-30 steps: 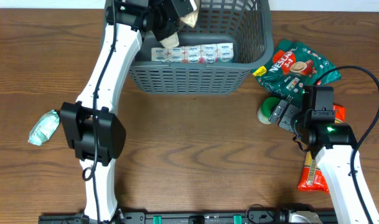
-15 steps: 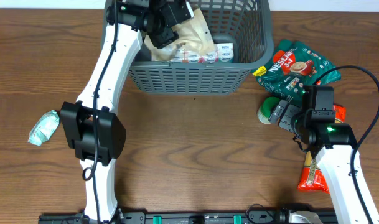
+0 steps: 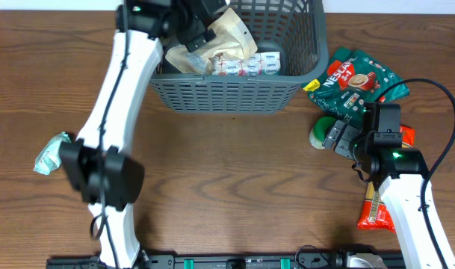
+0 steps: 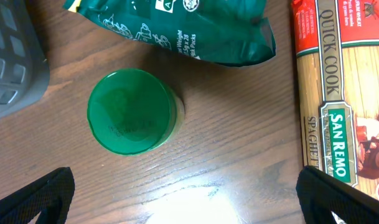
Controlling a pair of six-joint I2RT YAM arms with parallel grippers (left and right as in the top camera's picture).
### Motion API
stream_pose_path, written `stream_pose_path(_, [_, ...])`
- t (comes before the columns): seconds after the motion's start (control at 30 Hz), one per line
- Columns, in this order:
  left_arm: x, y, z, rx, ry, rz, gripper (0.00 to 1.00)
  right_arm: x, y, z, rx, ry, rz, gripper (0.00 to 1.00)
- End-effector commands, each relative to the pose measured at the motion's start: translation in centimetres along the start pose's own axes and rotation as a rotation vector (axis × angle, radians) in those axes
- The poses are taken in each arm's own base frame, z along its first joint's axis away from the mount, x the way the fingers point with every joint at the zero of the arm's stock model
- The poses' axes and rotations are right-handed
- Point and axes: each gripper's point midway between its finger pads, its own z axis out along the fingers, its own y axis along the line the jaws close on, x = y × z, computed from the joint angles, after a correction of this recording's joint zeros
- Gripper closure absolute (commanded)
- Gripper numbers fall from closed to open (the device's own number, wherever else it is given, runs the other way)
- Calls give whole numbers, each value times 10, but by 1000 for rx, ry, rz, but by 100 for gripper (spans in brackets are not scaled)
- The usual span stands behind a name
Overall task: Pack container
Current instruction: 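Carry the beige bag into the basket and release it, then grasp the light-blue wipes pouch with the left gripper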
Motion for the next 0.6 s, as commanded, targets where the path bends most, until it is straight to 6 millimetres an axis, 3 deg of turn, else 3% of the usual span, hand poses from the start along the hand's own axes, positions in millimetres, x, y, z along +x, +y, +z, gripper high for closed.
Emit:
stream_pose_path(0.0, [-15,44,-76,-204,-30,-131,1,-8,-2,-4,10,-22,-6,1])
stream_pose_path(0.1, [-2,74,-118,-347,-21,-348,1,-8,-2,-4,10,-22,-6,1])
stream_pose_path(0.2, [44,109,-168,-556,18,-720,1,-8,-2,-4,10,-23,-6,1])
stream_pose_path(0.27, [93,118,-200,-707,61,-1064,1,-8,-2,-4,10,-23,-6,1])
stream_pose_path(0.4, [203,90,-249,-992,199,-1762,1,-8,-2,-4,10,-23,-6,1])
stream_pose_path(0.5, [269,49,-274,-1247,304,-2220,1,-8,-2,-4,10,-23,-6,1])
stream_pose_path(0.57, [300,24,-287,-1411,371,-2406,1,-8,-2,-4,9,-23,-5,1])
